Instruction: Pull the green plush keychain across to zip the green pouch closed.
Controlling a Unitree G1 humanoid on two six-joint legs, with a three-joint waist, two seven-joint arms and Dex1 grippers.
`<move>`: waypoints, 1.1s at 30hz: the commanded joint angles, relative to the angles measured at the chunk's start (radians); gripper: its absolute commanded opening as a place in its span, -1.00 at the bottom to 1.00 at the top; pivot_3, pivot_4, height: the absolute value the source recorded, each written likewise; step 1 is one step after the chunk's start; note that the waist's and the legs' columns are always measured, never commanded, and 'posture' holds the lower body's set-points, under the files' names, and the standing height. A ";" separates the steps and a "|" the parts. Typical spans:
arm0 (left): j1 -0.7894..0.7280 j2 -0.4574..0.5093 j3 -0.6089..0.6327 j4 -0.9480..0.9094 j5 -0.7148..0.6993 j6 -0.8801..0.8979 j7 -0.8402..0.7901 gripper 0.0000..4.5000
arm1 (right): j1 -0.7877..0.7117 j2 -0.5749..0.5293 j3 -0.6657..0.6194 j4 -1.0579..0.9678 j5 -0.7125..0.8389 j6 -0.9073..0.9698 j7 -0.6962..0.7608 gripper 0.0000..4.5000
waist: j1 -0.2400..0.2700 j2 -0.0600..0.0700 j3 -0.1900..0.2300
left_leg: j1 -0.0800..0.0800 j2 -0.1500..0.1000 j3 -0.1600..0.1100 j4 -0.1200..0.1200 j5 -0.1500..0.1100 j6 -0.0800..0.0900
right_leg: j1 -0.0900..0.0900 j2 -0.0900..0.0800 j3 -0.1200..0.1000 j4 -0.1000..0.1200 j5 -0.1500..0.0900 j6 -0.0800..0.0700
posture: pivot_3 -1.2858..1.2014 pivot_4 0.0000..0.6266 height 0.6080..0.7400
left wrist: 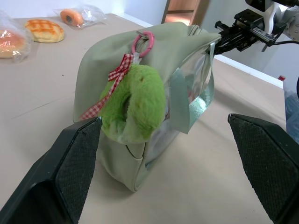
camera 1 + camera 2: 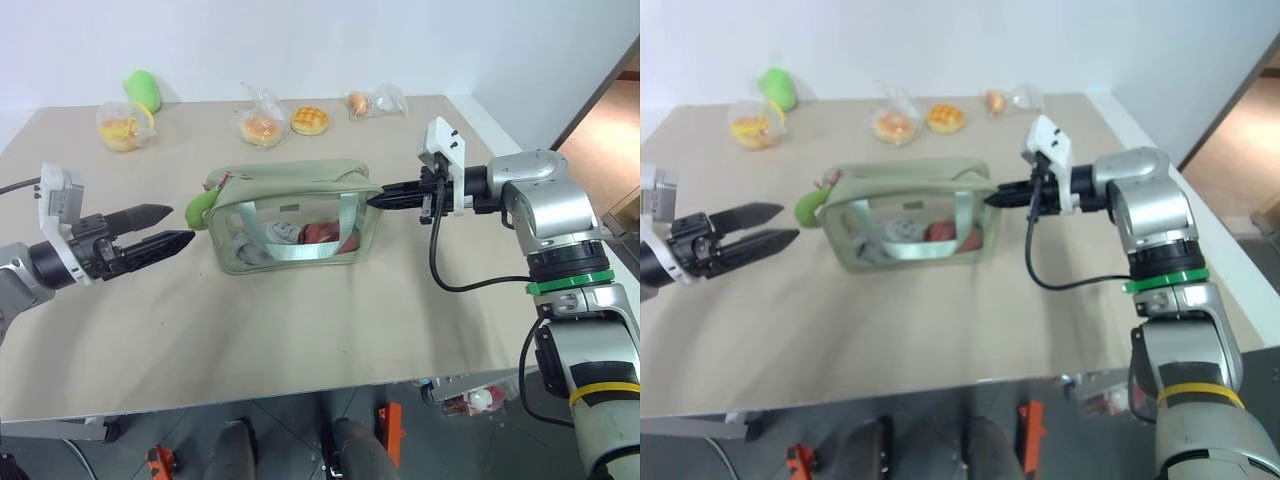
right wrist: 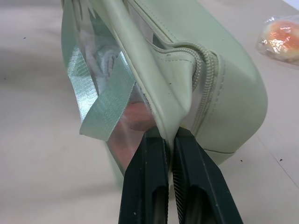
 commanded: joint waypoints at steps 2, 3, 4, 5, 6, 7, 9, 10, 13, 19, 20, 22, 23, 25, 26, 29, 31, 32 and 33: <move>-0.045 -0.011 0.001 0.029 0.015 -0.027 0.009 1.00 | 0.005 -0.027 -0.034 -0.062 0.022 0.006 0.013 -0.99 | 0.000 0.000 0.000 | 0.000 0.000 0.000 0.000 0.000 0.000 | 0.000 0.000 0.000 0.000 0.000 0.000 | 0.03 -0.52 1.00; -0.064 -0.019 -0.014 0.049 0.025 -0.033 0.013 1.00 | 0.017 -0.033 -0.031 -0.082 0.030 0.014 0.025 -0.99 | 0.001 0.000 0.000 | 0.000 0.000 0.000 0.000 0.000 0.000 | 0.000 0.000 0.000 0.000 0.000 0.000 | 0.03 -0.52 1.00; -0.081 -0.026 -0.026 0.065 0.032 -0.034 0.015 1.00 | 0.030 -0.038 -0.031 -0.105 0.041 0.024 0.038 -0.99 | 0.002 0.000 0.000 | 0.000 0.000 0.000 0.000 0.000 0.000 | 0.000 0.000 0.000 0.000 0.000 0.000 | 0.03 -0.52 1.00; -0.101 -0.035 -0.041 0.080 0.039 -0.035 0.017 1.00 | 0.045 -0.044 -0.031 -0.131 0.051 0.033 0.048 -0.99 | 0.003 0.000 0.000 | 0.000 0.000 0.000 0.000 0.000 0.000 | 0.000 0.000 0.000 0.000 0.000 0.001 | 0.03 -0.52 1.00; -0.117 -0.042 -0.054 0.092 0.045 -0.035 0.016 1.00 | 0.055 -0.047 -0.031 -0.150 0.057 0.040 0.052 -0.99 | 0.004 0.000 0.000 | 0.000 0.000 0.000 0.000 0.000 0.000 | 0.000 0.000 0.000 0.000 0.000 0.001 | 0.03 -0.52 1.00; -0.130 -0.049 -0.065 0.100 0.050 -0.035 0.016 1.00 | 0.061 -0.048 -0.031 -0.162 0.058 0.045 0.049 -0.99 | 0.005 0.000 0.000 | 0.000 0.000 0.000 0.000 0.000 0.000 | 0.001 0.000 0.000 0.000 0.000 0.001 | 0.03 -0.52 1.00; -0.154 -0.063 -0.090 0.110 0.060 -0.037 0.010 1.00 | 0.067 -0.046 -0.031 -0.169 0.056 0.053 0.033 -0.99 | 0.001 0.000 0.000 | 0.000 0.000 0.000 0.001 0.000 0.000 | 0.000 0.000 0.000 0.000 0.001 0.001 | 0.03 -0.52 1.00; -0.163 -0.070 -0.102 0.117 0.068 -0.040 0.009 1.00 | 0.068 -0.045 -0.032 -0.168 0.055 0.055 0.025 -0.99 | 0.000 0.000 0.000 | 0.000 0.000 0.000 0.001 0.000 0.000 | 0.000 0.000 0.001 0.000 0.001 0.001 | 0.03 -0.52 1.00; -0.178 -0.085 -0.133 0.128 0.089 -0.045 0.001 1.00 | 0.070 -0.044 -0.033 -0.167 0.053 0.056 0.012 -0.99 | -0.003 0.000 0.000 | 0.000 0.000 0.000 0.001 0.000 0.000 | 0.000 0.001 0.001 0.000 0.001 0.000 | 0.03 -0.52 1.00; -0.194 -0.096 -0.163 0.157 0.123 -0.055 -0.023 1.00 | 0.078 -0.046 -0.036 -0.162 0.053 0.052 -0.005 -0.99 | -0.003 0.000 0.000 | 0.000 0.000 0.000 0.001 0.000 0.000 | 0.000 0.001 0.001 0.000 0.003 -0.002 | 0.03 -0.52 1.00; -0.195 -0.093 -0.164 0.158 0.131 -0.056 -0.024 1.00 | 0.082 -0.047 -0.036 -0.161 0.053 0.053 -0.007 -0.99 | -0.003 0.000 0.000 | 0.000 0.000 0.000 0.001 0.000 0.000 | 0.001 0.001 0.001 0.000 0.003 -0.002 | 0.03 -0.52 1.00; -0.193 -0.078 -0.151 0.164 0.138 -0.053 -0.036 1.00 | 0.089 -0.046 -0.034 -0.161 0.052 0.050 -0.009 -0.99 | -0.003 0.000 0.000 | 0.000 0.000 0.000 0.001 0.000 0.000 | 0.001 0.001 0.001 0.000 0.003 -0.002 | 0.03 -0.52 1.00; -0.191 -0.071 -0.145 0.163 0.142 -0.052 -0.041 1.00 | 0.090 -0.045 -0.033 -0.160 0.052 0.049 -0.010 -0.99 | -0.004 0.000 0.000 | 0.000 0.000 0.000 0.001 0.000 0.000 | 0.000 0.001 0.001 0.000 0.003 -0.002 | 0.03 -0.52 1.00; -0.188 -0.064 -0.138 0.160 0.144 -0.049 -0.046 1.00 | 0.092 -0.045 -0.031 -0.157 0.051 0.045 -0.010 -0.99 | -0.005 0.000 0.000 | 0.001 0.000 0.000 0.001 0.000 0.000 | 0.000 0.001 0.001 0.000 0.003 -0.002 | 0.03 -0.52 1.00; -0.188 -0.060 -0.134 0.160 0.142 -0.047 -0.048 1.00 | 0.092 -0.044 -0.028 -0.153 0.049 0.043 -0.010 -0.99 | -0.005 0.000 0.000 | 0.001 0.000 0.000 0.001 0.000 0.000 | 0.000 0.001 0.001 0.000 0.003 -0.002 | 0.03 -0.52 1.00; -0.177 -0.045 -0.117 0.146 0.133 -0.038 -0.053 1.00 | 0.088 -0.042 -0.022 -0.139 0.045 0.035 -0.009 -0.99 | -0.005 0.000 0.000 | 0.001 0.000 0.000 0.001 0.000 0.000 | 0.001 0.001 0.001 0.000 0.003 -0.002 | 0.03 -0.52 1.00; -0.166 -0.035 -0.103 0.126 0.121 -0.028 -0.056 1.00 | 0.084 -0.040 -0.019 -0.128 0.042 0.028 -0.007 -0.99 | -0.006 0.000 0.000 | 0.001 0.000 0.000 0.001 0.000 0.000 | 0.001 0.001 0.002 0.000 0.003 -0.001 | 0.03 -0.52 1.00; -0.160 -0.032 -0.097 0.115 0.114 -0.024 -0.057 1.00 | 0.082 -0.038 -0.018 -0.123 0.041 0.024 -0.006 -0.99 | -0.006 0.000 0.000 | 0.001 0.000 0.000 0.001 0.000 0.000 | 0.000 0.001 0.002 0.000 0.003 -0.001 | 0.03 -0.52 1.00; -0.155 -0.029 -0.095 0.106 0.110 -0.022 -0.059 1.00 | 0.080 -0.036 -0.016 -0.118 0.039 0.020 -0.005 -0.99 | -0.006 0.000 0.000 | 0.001 0.000 0.000 0.001 0.000 0.000 | 0.000 0.001 0.002 0.000 0.003 -0.001 | 0.03 -0.52 1.00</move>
